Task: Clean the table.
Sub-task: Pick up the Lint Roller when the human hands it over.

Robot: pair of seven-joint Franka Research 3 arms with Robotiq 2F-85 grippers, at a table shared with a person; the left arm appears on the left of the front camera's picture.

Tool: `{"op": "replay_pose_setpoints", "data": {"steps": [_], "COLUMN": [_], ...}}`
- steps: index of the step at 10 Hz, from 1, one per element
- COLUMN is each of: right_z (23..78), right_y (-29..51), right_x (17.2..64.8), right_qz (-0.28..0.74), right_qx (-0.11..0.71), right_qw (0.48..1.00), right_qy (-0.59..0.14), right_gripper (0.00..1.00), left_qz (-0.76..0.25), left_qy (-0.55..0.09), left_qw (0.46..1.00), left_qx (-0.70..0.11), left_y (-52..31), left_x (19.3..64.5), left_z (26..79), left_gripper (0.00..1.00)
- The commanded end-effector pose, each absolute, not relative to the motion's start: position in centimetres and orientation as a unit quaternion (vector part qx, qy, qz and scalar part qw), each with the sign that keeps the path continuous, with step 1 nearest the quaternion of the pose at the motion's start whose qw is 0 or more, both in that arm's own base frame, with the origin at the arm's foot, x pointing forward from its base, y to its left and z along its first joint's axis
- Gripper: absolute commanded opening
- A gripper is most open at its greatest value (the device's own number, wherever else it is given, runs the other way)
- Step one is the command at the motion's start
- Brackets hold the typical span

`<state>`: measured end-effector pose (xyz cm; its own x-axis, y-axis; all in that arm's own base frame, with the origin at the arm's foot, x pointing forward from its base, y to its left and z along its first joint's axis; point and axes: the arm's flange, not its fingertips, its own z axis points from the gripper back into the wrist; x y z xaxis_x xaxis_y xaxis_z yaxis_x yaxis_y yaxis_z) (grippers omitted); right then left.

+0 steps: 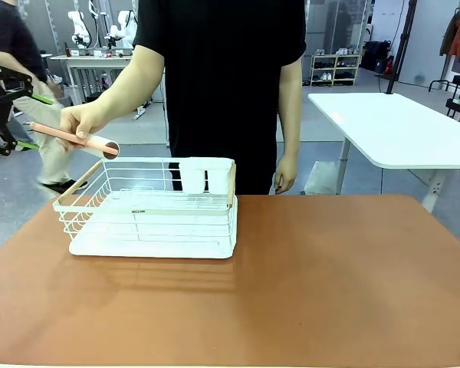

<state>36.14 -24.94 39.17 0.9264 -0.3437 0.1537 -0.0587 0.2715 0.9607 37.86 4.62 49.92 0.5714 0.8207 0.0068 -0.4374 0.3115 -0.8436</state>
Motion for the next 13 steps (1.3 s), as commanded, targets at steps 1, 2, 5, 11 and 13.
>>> {"op": "replay_pose_setpoints", "data": {"steps": [1,2,5,11,13], "right_z": [39.4,39.4,39.4,39.4,39.4], "right_y": [-24.8,-24.8,-24.8,-24.8,-24.8], "right_x": [36.0,36.0,36.0,36.0,36.0], "right_qz": [-0.089,-0.089,-0.089,-0.089,-0.089], "right_qx": [0.599,0.599,0.599,0.599,0.599], "right_qw": [0.777,0.777,0.777,0.777,0.777], "right_qy": [-0.172,-0.172,-0.172,-0.172,-0.172], "right_gripper": [1.0,1.0,1.0,1.0,1.0], "left_qz": [0.388,0.386,0.378,0.371,0.372], "left_qy": [-0.231,-0.22,-0.233,-0.24,-0.243], "left_qw": [0.778,0.778,0.775,0.769,0.767], "left_qx": [-0.437,-0.444,-0.448,-0.462,-0.463], "left_y": [4.5,4.5,4.4,4.4,4.4], "left_x": [38.3,38.5,39.3,40.8,41.3], "left_z": [47.6,47.1,46.2,45.8,45.7], "left_gripper": [1.0,1.0,1.0,0.93,0.74]}}
